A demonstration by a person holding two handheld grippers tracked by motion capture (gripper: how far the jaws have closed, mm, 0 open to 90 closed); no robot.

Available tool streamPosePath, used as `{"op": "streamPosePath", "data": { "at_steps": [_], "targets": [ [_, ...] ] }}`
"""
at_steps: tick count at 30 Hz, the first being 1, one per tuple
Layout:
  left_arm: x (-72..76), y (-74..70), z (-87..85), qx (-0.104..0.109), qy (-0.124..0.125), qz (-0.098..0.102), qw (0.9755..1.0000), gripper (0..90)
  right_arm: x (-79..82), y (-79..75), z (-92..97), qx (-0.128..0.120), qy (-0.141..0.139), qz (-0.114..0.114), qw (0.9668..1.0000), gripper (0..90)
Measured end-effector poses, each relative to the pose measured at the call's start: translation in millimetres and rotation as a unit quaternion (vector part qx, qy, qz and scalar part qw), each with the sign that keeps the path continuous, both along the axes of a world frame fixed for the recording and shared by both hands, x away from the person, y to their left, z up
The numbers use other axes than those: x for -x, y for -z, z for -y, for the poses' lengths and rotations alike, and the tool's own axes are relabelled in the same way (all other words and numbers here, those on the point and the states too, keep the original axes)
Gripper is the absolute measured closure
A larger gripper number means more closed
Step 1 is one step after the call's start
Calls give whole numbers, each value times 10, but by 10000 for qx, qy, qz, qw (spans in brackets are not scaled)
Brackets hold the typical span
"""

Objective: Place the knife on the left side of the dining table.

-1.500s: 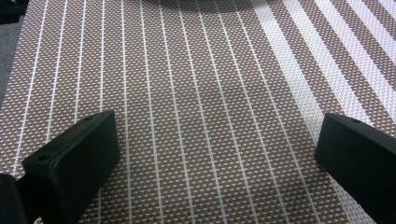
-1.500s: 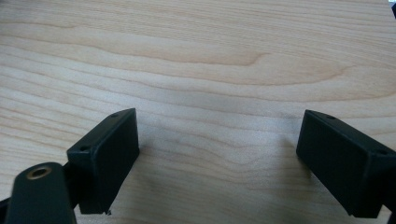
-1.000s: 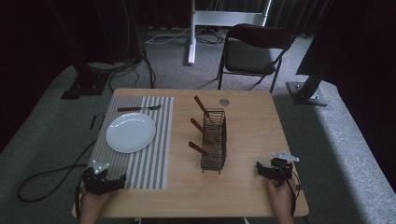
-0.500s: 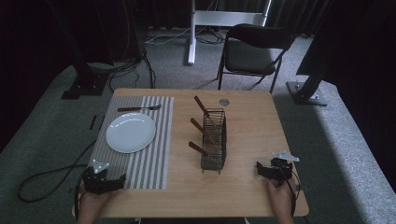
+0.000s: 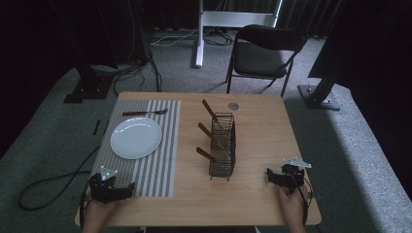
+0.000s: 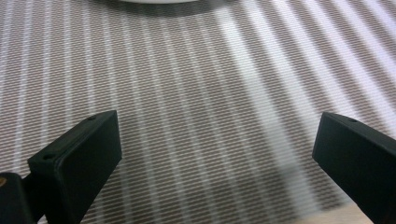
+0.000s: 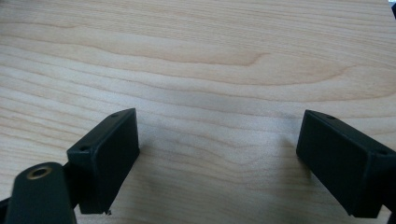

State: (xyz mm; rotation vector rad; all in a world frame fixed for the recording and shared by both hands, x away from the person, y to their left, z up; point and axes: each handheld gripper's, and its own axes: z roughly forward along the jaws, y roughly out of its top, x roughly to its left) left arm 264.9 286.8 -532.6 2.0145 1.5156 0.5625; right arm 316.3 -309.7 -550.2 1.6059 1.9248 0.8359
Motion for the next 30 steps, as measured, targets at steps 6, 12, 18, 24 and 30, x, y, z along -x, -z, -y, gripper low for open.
{"op": "streamPosePath", "data": {
  "at_steps": [6,12,18,24,30],
  "targets": [
    [8,-77,152,102,292,29,9995,36,0,0,0,-1,0,0,10000,123],
    [24,-187,269,349,545,90,9979,36,0,0,0,-1,-1,0,10000,124],
    [44,-275,408,370,779,151,9962,36,0,0,0,-1,0,0,10000,124],
    [84,-415,544,442,966,243,9940,37,0,0,0,-1,-1,1,10000,124],
    [90,-503,669,475,1165,306,9916,37,0,0,0,-2,0,1,10000,124]
  ]
}}
